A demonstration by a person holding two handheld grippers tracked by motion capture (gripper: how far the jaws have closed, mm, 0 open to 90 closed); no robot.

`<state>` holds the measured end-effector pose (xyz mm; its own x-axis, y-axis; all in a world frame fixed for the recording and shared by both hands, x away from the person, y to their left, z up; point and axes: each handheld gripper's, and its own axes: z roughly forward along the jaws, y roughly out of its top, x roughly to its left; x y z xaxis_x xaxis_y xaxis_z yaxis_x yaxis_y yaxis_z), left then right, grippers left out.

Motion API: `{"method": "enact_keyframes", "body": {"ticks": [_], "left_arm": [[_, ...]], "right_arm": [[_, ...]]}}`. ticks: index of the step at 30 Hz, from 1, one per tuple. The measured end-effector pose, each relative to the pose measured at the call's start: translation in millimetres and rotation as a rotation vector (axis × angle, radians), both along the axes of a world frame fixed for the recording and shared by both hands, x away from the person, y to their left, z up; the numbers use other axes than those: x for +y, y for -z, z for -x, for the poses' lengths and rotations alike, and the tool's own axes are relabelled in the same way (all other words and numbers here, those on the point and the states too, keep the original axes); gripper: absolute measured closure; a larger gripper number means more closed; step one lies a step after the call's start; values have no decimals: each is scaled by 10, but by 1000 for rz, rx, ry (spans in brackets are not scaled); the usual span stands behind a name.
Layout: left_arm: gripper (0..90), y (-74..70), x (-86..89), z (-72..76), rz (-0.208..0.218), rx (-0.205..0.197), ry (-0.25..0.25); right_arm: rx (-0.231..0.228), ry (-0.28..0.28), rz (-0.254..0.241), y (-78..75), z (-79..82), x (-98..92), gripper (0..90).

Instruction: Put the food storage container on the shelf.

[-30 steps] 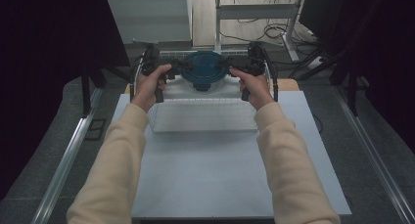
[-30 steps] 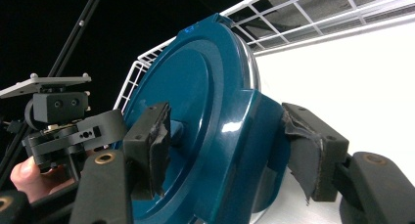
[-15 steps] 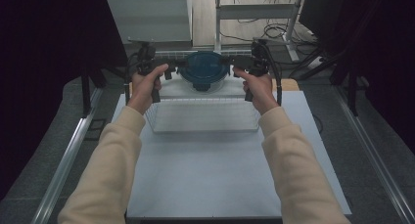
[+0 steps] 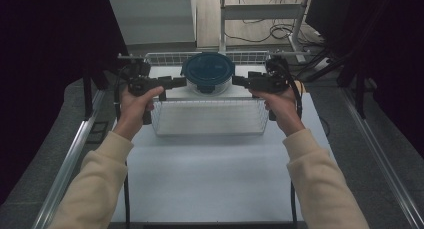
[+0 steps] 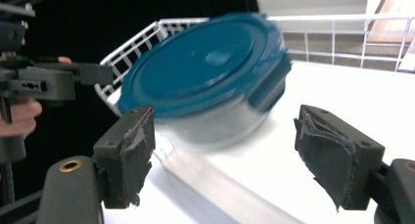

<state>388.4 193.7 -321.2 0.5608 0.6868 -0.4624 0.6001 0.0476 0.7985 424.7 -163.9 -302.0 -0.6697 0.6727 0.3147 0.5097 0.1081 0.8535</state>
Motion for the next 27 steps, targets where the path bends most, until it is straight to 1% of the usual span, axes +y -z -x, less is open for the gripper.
{"method": "enact_keyframes", "body": {"ticks": [1, 2, 3, 5, 7, 8, 9, 10, 11, 12, 13, 14, 15, 17, 18, 19, 20, 21, 25, 27], "left_arm": [[205, 16, -1, 51, -18, -10, 5], [205, 16, -1, 51, -18, -10, 5], [205, 46, -3, 148, -50, -26, 7], [205, 79, 8, 237, -81, -40, 1], [205, 124, 27, 329, -98, -49, 4], [205, 124, 27, 329, -98, -49, 4], [205, 183, 49, 428, -109, -55, 8], [205, 183, 49, 428, -109, -55, 8], [205, 228, 58, 493, -120, -59, 15], [205, 310, 67, 590, -136, -64, 17], [205, 365, 69, 643, -151, -63, 21], [204, 365, 69, 643, -151, -63, 21], [204, 486, 73, 759, -171, -63, 22], [204, 627, 83, 877, -183, -58, 23], [204, 627, 83, 877, -183, -58, 23], [204, 777, 94, 988, -187, -45, 21], [204, 777, 94, 988, -187, -45, 21], [204, 927, 98, 1084, -212, -35, 10], [202, 1213, 85, 1202, -270, 5, 1], [200, 1347, 78, 1244, -284, 31, 6]], "right_arm": [[-9, -6, 13, 14, 52, -17, 230], [-9, -6, 13, 14, 52, -17, 230], [-23, -18, 24, 49, 146, -53, 234], [-31, -24, 38, 90, 237, -86, 236], [-47, -33, 53, 138, 341, -121, 240], [-57, -39, 59, 169, 394, -142, 241], [-61, -44, 62, 203, 450, -163, 242], [-61, -44, 62, 203, 450, -163, 242], [-68, -47, 69, 242, 505, -184, 242], [-83, -52, 86, 329, 613, -227, 243], [-83, -56, 93, 375, 669, -247, 243], [-83, -56, 93, 375, 669, -247, 243], [-86, -61, 100, 473, 767, -289, 243], [-90, -64, 110, 576, 858, -339, 243], [-90, -64, 110, 576, 858, -339, 243], [-89, -59, 122, 684, 940, -392, 243], [-88, -53, 125, 742, 979, -418, 242], [-84, -49, 130, 801, 1017, -445, 242], [-69, -39, 155, 1043, 1145, -549, 242], [-55, -34, 161, 1163, 1202, -588, 242]]}}
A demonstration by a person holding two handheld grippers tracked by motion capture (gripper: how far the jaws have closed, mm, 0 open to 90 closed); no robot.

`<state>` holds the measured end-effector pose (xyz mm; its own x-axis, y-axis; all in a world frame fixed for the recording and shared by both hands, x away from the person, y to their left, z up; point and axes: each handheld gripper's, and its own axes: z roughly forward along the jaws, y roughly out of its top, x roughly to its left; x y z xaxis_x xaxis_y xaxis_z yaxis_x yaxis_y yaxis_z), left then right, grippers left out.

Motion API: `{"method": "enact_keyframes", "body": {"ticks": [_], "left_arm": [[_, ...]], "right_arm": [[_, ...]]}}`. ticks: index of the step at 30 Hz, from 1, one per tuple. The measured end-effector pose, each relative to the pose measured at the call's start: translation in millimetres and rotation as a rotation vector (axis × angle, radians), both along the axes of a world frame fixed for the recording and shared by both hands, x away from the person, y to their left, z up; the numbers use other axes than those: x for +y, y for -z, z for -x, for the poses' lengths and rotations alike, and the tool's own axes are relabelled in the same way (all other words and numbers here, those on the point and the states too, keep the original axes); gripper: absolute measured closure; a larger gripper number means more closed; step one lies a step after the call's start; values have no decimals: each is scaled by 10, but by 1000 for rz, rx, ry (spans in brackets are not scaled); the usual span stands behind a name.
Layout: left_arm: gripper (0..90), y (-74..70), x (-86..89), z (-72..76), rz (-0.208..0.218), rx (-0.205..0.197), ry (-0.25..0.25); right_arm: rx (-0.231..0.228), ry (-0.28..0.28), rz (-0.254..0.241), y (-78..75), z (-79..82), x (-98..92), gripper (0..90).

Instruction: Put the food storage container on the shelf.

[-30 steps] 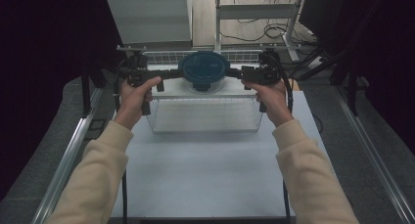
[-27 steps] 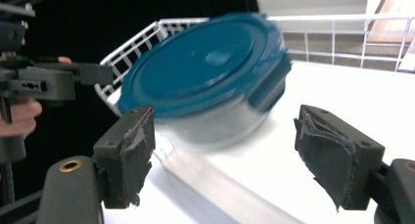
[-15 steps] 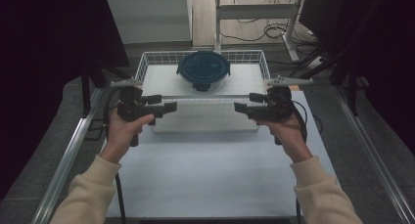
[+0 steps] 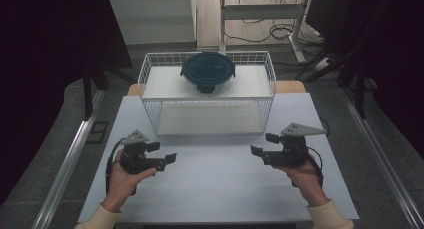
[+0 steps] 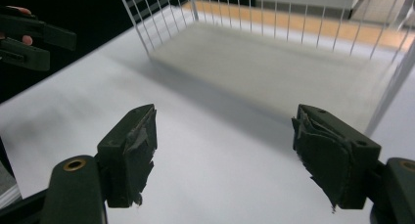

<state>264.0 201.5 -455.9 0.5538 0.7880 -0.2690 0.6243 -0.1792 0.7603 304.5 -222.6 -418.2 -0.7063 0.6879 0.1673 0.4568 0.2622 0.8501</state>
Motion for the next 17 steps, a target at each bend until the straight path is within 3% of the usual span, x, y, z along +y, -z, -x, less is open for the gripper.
{"method": "enact_keyframes", "body": {"ticks": [4, 7, 13, 17], "left_arm": [[207, 191, 35, 82, 9, 37, -18], [212, 257, 79, 120, 24, 51, -29], [228, 260, 134, 178, 27, 32, -53], [227, 303, 119, 182, -7, 20, -59]], "right_arm": [[18, 1, 28, 206, 80, -47, 241], [26, 2, 31, 277, 91, -64, 241], [13, 2, 32, 323, 114, -69, 236], [-15, 3, 24, 301, 144, -39, 232]]}}
